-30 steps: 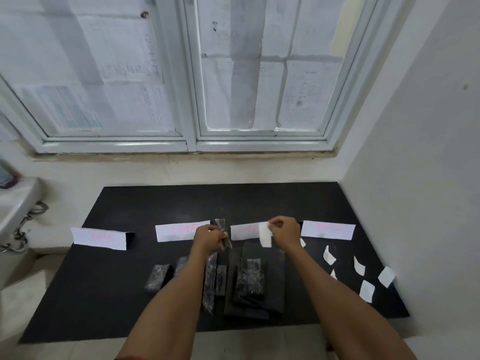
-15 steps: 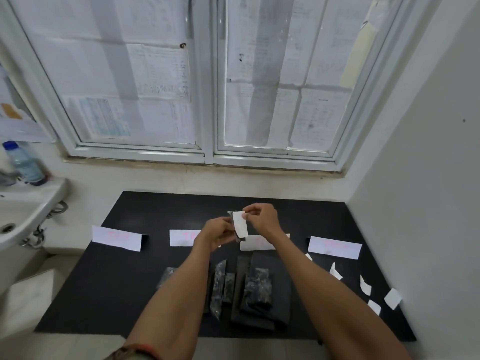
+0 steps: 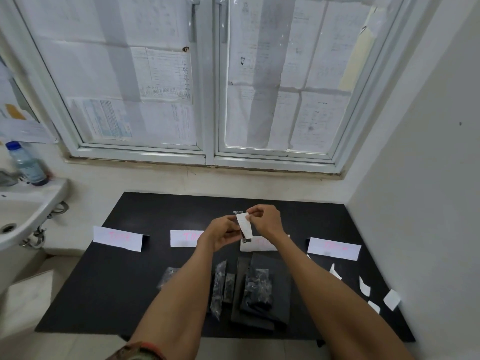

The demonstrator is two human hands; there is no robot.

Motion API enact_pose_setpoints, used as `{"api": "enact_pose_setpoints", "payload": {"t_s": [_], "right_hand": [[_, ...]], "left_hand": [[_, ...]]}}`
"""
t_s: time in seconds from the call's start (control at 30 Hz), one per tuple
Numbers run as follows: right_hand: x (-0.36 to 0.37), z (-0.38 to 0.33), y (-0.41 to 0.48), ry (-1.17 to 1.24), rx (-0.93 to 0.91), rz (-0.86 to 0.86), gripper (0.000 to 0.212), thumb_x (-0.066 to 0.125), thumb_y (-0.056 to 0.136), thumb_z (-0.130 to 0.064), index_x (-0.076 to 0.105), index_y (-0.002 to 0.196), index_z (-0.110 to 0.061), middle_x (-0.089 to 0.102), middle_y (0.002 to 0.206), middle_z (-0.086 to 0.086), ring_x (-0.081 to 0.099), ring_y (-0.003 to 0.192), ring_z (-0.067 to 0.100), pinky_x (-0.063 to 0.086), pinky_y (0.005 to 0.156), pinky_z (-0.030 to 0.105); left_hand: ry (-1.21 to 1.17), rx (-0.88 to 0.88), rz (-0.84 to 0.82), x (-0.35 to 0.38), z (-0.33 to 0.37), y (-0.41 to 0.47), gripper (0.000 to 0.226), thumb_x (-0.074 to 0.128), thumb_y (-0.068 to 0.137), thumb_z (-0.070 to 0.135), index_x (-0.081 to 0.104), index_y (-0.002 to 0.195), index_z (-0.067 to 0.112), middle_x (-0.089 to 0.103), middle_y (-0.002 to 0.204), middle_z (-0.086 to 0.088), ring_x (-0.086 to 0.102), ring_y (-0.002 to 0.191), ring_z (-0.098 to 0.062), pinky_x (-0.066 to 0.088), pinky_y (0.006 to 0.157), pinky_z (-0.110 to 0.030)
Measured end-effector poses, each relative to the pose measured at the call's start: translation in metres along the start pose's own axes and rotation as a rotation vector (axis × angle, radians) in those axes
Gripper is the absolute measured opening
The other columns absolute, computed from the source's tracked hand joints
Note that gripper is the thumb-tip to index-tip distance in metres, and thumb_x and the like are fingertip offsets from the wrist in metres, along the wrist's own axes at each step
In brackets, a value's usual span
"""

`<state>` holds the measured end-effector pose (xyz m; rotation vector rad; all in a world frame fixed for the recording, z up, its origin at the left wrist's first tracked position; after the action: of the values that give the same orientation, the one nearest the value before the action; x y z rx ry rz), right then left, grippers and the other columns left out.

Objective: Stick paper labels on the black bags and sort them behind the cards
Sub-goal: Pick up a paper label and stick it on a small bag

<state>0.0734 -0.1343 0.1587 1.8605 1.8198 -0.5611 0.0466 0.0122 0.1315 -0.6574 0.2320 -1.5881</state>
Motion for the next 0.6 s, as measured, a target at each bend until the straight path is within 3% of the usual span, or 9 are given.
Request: {"api": "enact_pose_setpoints", "payload": {"t_s": [0.23,0.43,0.6], "right_hand": [[-0.0046,0.0001,0.0004,-0.032,-0.013,0.023,0.014,0.071,0.082,-0.01,0.073,0.095,-0.009,0.073,0.094,0.005,0.066,0.083,0.013,0.056,0.076,0.024],[-0.0075,-0.0013,-0.0003,-0.014,-0.002,0.032,0.013,0.069,0.081,-0.006,0.073,0.094,-0.009,0.073,0.093,0.006,0.065,0.08,0.012,0.052,0.072,0.017],[-0.0072,-0.0012,-0.0002,-0.022,-0.003,0.03,0.014,0.069,0.082,-0.007,0.073,0.095,-0.008,0.073,0.095,0.007,0.064,0.08,0.011,0.05,0.069,0.014]], "left_hand": [[-0.034,0.0,-0.01,0.0035,0.0007,-0.0004,0.037,0.043,0.086,-0.011,0.064,0.109,0.009,0.067,0.093,-0.015,0.066,0.083,-0.026,0.058,0.076,-0.035],[-0.063,-0.008,-0.025,0.005,0.0024,0.0005,0.03,0.064,0.083,0.013,0.063,0.113,0.009,0.07,0.1,-0.017,0.067,0.085,-0.027,0.058,0.07,-0.033],[-0.011,0.016,-0.028,0.005,0.0016,0.0027,0.038,0.065,0.084,-0.003,0.06,0.12,0.008,0.071,0.102,-0.016,0.07,0.088,-0.025,0.06,0.07,-0.034]]}}
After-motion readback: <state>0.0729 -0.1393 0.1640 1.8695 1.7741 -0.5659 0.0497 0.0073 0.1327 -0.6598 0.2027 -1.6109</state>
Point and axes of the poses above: each hand's wrist, its own y-axis towards the middle knuckle, its own x-axis out of the palm, z = x × y, the point moved 4 cm from there along y, towards the middle knuckle
